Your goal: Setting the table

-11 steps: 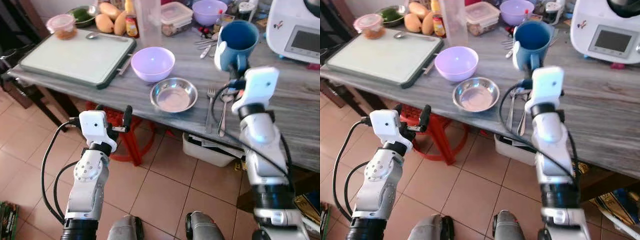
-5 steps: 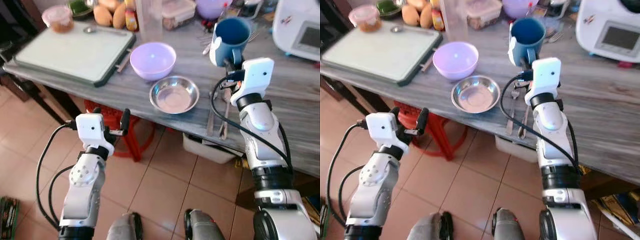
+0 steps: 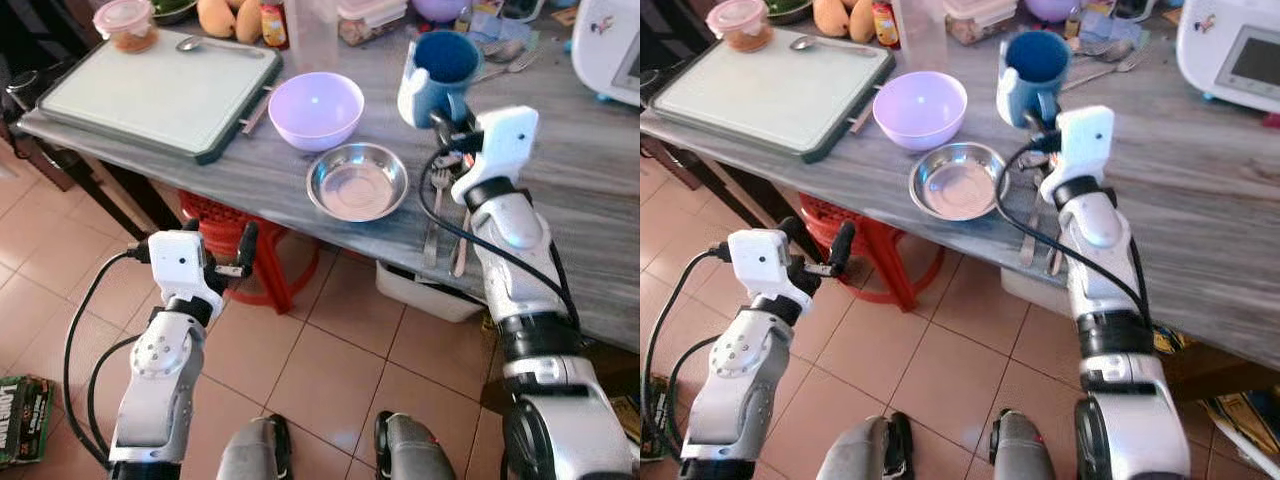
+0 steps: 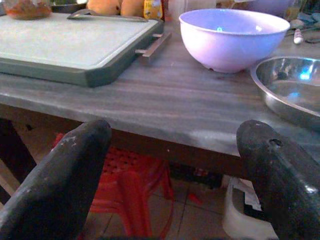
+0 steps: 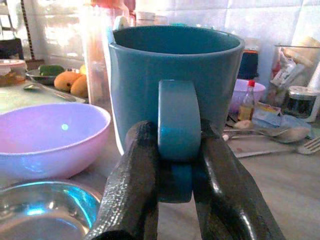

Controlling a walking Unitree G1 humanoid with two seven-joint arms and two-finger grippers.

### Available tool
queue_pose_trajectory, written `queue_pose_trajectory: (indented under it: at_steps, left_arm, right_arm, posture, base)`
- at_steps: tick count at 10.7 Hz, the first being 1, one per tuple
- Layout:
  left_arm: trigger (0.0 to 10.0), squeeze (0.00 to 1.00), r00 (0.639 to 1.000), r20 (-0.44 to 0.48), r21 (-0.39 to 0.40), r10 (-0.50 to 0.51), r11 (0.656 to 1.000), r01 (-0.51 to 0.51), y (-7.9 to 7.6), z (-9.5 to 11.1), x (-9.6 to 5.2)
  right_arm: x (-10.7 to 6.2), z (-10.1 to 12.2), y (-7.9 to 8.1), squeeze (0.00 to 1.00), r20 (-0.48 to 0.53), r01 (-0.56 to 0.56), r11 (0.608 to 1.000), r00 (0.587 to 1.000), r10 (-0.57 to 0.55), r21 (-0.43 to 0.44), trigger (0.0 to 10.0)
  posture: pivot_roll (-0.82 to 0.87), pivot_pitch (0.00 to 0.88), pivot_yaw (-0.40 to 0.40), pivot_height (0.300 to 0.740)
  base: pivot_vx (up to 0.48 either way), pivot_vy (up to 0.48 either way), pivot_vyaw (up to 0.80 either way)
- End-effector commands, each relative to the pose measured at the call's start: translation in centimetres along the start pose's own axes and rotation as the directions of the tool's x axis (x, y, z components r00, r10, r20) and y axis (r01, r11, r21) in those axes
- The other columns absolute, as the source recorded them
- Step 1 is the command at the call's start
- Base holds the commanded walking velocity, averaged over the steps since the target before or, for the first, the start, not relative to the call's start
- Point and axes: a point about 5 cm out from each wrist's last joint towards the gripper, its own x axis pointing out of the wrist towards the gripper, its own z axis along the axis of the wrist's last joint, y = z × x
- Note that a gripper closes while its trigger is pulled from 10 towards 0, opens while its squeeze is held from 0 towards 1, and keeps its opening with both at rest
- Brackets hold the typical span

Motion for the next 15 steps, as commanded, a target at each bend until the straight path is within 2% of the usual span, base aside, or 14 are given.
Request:
queue_pose_trajectory:
  at_steps: [1,2,4,11,14,15]
  left_arm:
    - [10.0,0.0,1.0,-0.006,0.012,0.011,1.0,-0.011,0.5,0.1,-0.4]
    - [10.0,0.0,1.0,-0.012,0.018,0.014,1.0,-0.014,0.6,0.2,-0.7]
    - [10.0,0.0,1.0,-0.014,0.025,0.015,1.0,-0.015,0.8,0.3,-0.7]
    - [10.0,0.0,1.0,-0.026,0.039,0.01,0.999,-0.009,1.2,0.7,-1.0]
    - [10.0,0.0,1.0,-0.026,0.044,0.016,0.999,-0.014,1.2,0.8,-1.0]
    - [10.0,0.0,1.0,-0.025,0.045,0.018,0.999,-0.016,1.2,0.8,-0.9]
  right_arm:
    - [0.4,0.4,0.4,0.0,0.019,-0.019,1.0,1.0,0.02,-0.013,10.0]
    - [0.4,-0.4,0.3,0.0,-0.011,-0.006,1.0,1.0,0.006,-0.025,10.0]
    - [0.3,-1.2,0.0,0.0,-0.038,0.001,1.0,0.999,0.0,0.01,10.0]
    - [1.7,-1.7,0.6,0.0,-0.037,-0.051,0.998,0.998,0.052,0.022,10.0]
    - [1.8,-2.4,0.6,0.0,-0.077,-0.066,0.998,0.995,0.066,0.01,10.0]
    - [1.8,-2.5,0.4,0.4,-0.08,-0.054,0.998,0.995,0.055,0.01,10.0]
  posture:
    - [0.05,0.245,0.105,0.74]
    - [0.06,0.248,0.108,0.74]
    - [0.06,0.247,0.114,0.74]
    - [0.08,0.256,0.127,0.74]
    - [0.09,0.253,0.124,0.74]
    - [0.09,0.252,0.122,0.74]
  base:
    - [0.0,0.0,0.0]
    - [0.0,0.0,0.0]
    - [0.0,0.0,0.0]
    - [0.0,0.0,0.0]
    - [0.0,0.0,0.0]
    - [0.0,0.0,0.0]
